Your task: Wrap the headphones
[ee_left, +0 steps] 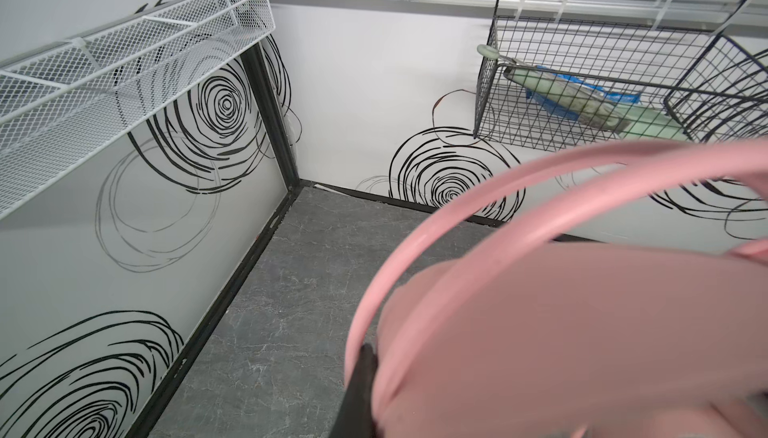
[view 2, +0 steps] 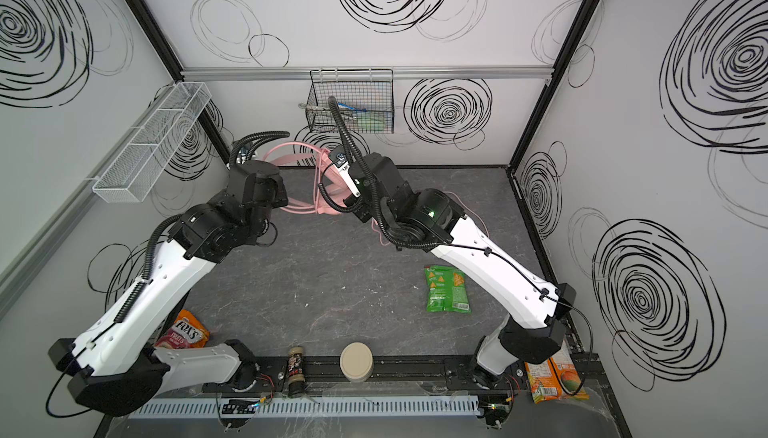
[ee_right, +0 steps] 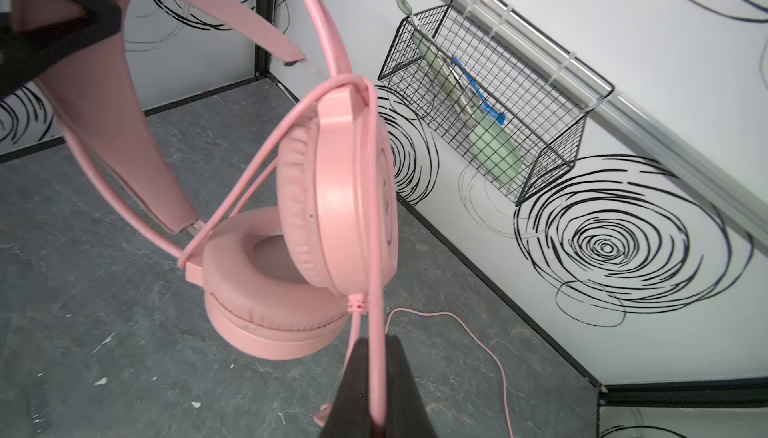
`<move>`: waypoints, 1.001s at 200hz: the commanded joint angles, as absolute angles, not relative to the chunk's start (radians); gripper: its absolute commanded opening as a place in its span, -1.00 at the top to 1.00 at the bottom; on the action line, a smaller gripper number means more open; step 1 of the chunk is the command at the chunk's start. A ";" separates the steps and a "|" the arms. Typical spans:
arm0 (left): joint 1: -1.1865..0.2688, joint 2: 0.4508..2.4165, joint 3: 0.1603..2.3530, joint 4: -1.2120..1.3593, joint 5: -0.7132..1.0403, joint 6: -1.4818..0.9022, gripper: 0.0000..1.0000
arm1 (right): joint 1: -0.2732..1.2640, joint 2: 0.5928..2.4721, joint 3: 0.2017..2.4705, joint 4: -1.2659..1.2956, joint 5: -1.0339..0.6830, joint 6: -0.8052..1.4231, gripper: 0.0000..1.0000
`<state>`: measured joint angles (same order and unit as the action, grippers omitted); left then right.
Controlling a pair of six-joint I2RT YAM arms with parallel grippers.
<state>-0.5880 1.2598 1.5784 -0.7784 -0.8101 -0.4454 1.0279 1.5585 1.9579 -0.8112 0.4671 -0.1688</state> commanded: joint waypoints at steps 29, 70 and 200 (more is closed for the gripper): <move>-0.604 1.289 1.614 -0.617 -0.902 -0.509 1.00 | 1.052 1.589 1.978 -0.934 0.464 -0.076 0.84; -0.580 1.292 1.601 -0.609 -0.899 -0.535 1.00 | 1.051 1.609 1.966 -0.963 0.522 -0.094 0.90; -0.552 1.290 1.651 -0.522 -0.967 -0.438 1.00 | 1.072 1.610 1.980 -0.998 0.671 -0.160 0.85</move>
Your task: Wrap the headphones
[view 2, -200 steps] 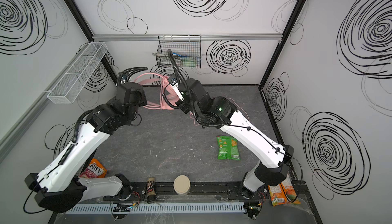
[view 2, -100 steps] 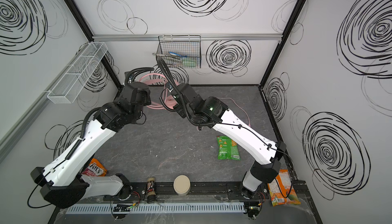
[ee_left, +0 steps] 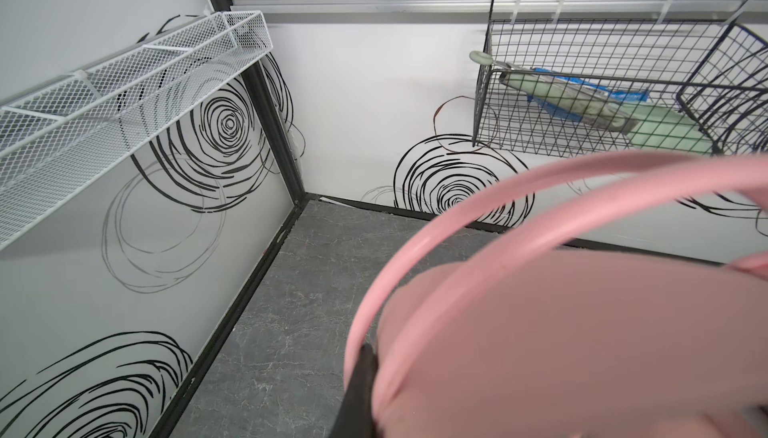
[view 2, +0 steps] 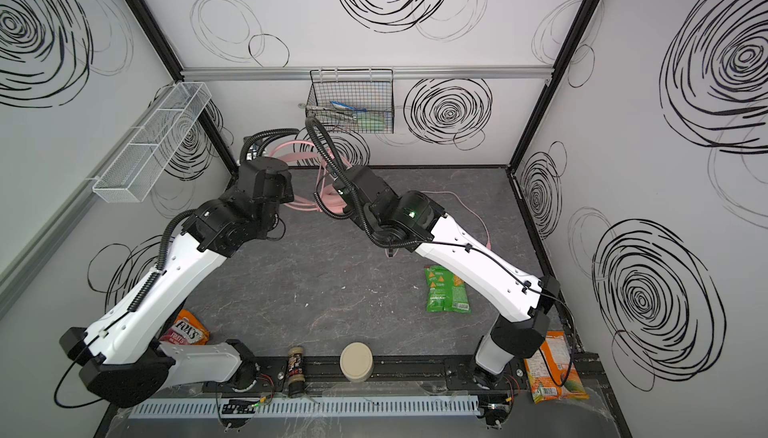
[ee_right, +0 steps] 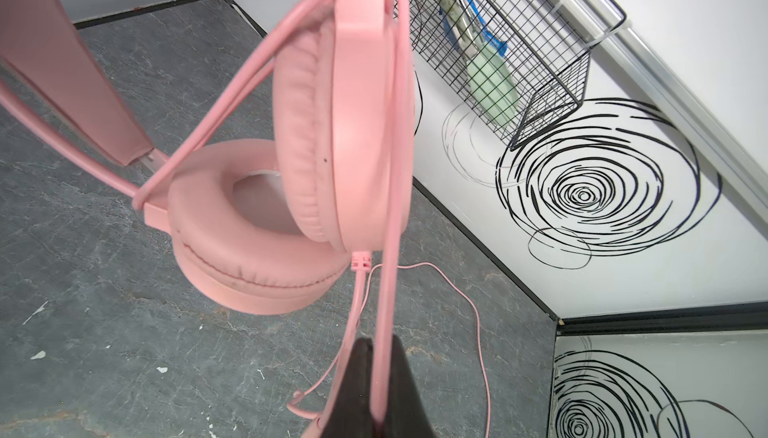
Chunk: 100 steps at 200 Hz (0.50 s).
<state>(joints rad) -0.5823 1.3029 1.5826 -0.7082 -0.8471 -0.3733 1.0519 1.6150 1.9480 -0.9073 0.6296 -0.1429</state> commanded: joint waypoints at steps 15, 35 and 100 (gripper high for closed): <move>-0.536 1.295 1.651 -0.527 -0.928 -0.484 1.00 | 1.076 1.611 1.979 -0.989 0.676 -0.174 0.83; -0.526 1.303 1.656 -0.549 -0.895 -0.545 1.00 | 1.077 1.612 1.979 -0.961 0.674 -0.183 0.71; -0.529 1.316 1.667 -0.522 -0.926 -0.515 1.00 | 1.030 1.565 1.935 -0.875 0.542 -0.154 0.69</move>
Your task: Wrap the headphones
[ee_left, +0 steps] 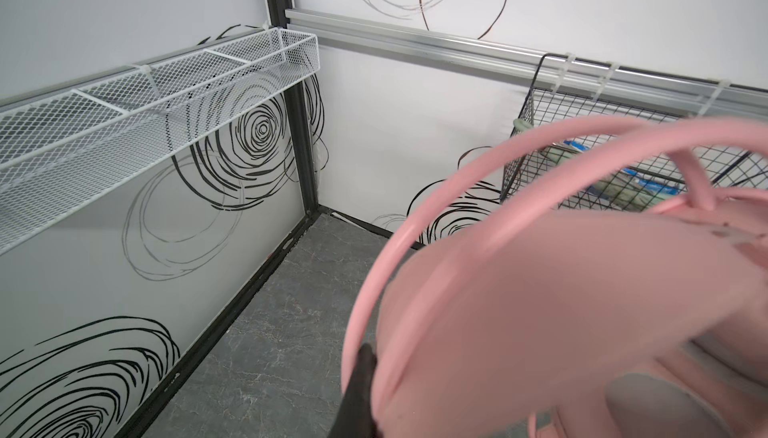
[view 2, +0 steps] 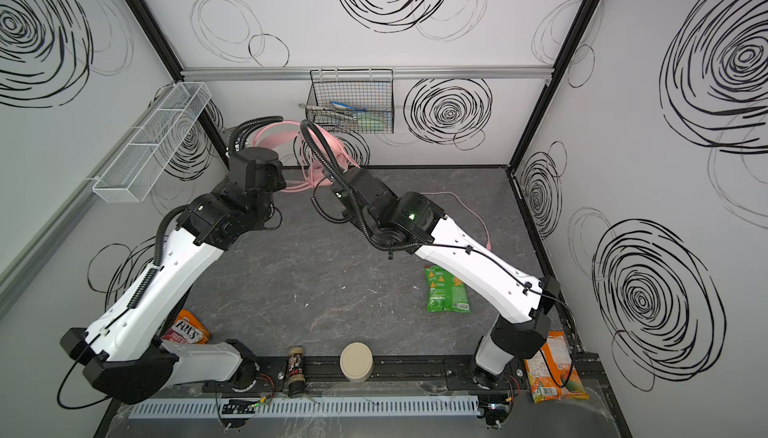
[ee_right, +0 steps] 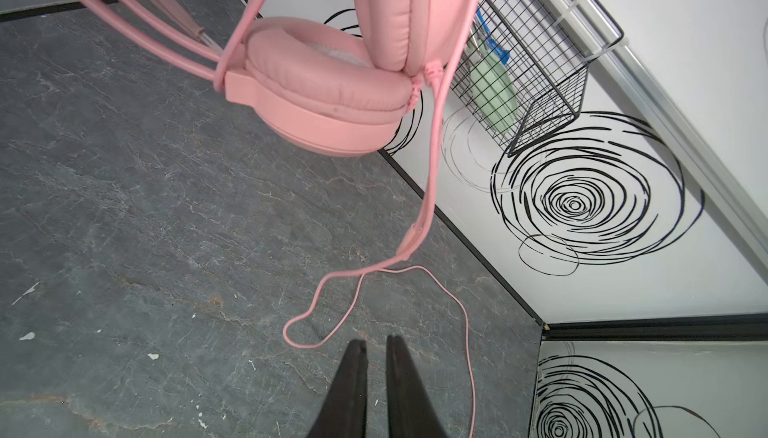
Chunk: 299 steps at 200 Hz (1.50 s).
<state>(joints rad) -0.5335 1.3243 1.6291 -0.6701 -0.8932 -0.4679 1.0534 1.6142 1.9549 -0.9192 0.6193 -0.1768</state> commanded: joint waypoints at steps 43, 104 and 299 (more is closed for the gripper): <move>-0.546 1.295 1.638 -0.450 -0.926 -0.487 1.00 | 0.947 1.405 1.741 -0.641 0.313 -0.097 0.73; -0.544 1.236 1.635 -0.411 -0.879 -0.478 1.00 | 0.745 0.931 1.079 -0.006 -0.056 0.041 0.00; -0.514 1.313 1.894 -0.729 -0.472 -0.715 1.00 | 0.537 1.331 0.977 0.547 -0.549 0.160 -0.56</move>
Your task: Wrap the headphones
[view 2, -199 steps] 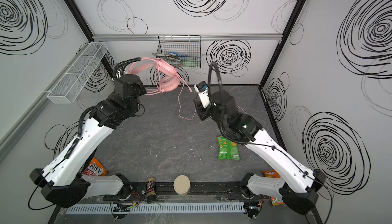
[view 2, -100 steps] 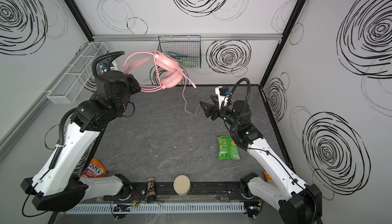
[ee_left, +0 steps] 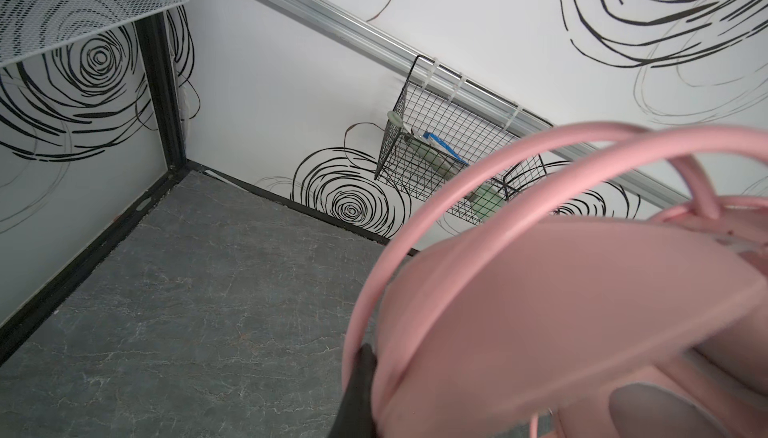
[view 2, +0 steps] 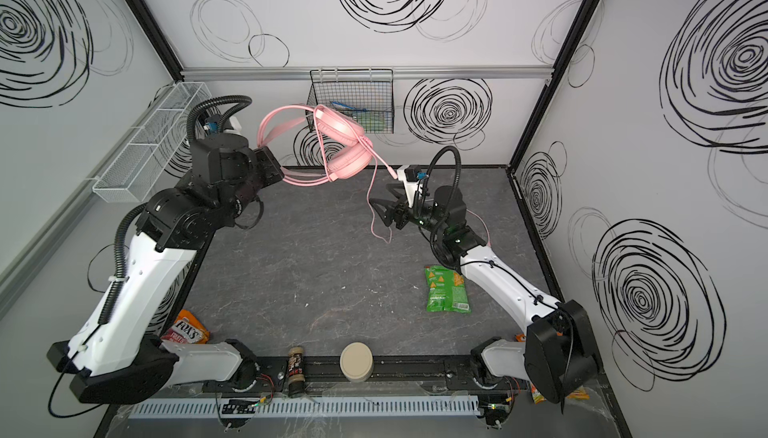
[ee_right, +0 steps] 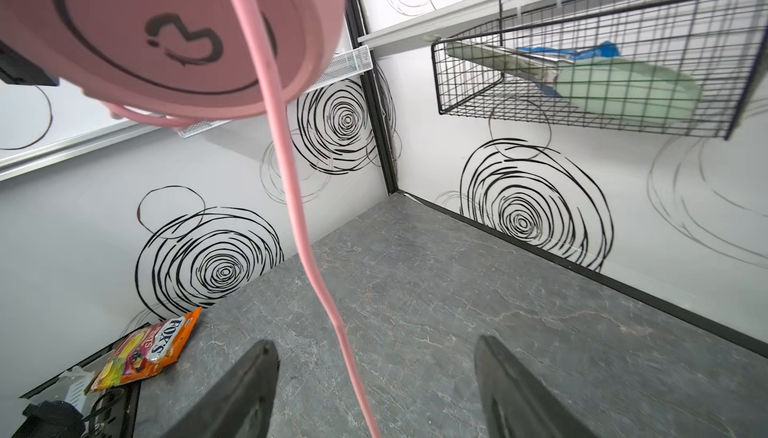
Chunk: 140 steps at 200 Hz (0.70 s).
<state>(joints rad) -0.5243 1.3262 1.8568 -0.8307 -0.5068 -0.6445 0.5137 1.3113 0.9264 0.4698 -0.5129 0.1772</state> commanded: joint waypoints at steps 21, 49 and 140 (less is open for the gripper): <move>-0.511 1.318 1.894 -0.736 -0.458 -0.723 1.00 | 0.557 1.365 1.000 0.556 -0.553 0.152 -0.53; -0.498 1.321 1.896 -0.735 -0.444 -0.727 1.00 | 0.565 1.403 1.033 0.572 -0.541 0.175 -0.39; -0.352 1.262 1.790 -0.710 -0.380 -0.740 1.00 | 0.568 1.293 1.003 0.491 -0.509 0.172 0.97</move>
<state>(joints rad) -0.3794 1.3071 1.7996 -0.8433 -0.3916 -0.7006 0.5621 1.3857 1.0172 0.5186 -0.5304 0.1848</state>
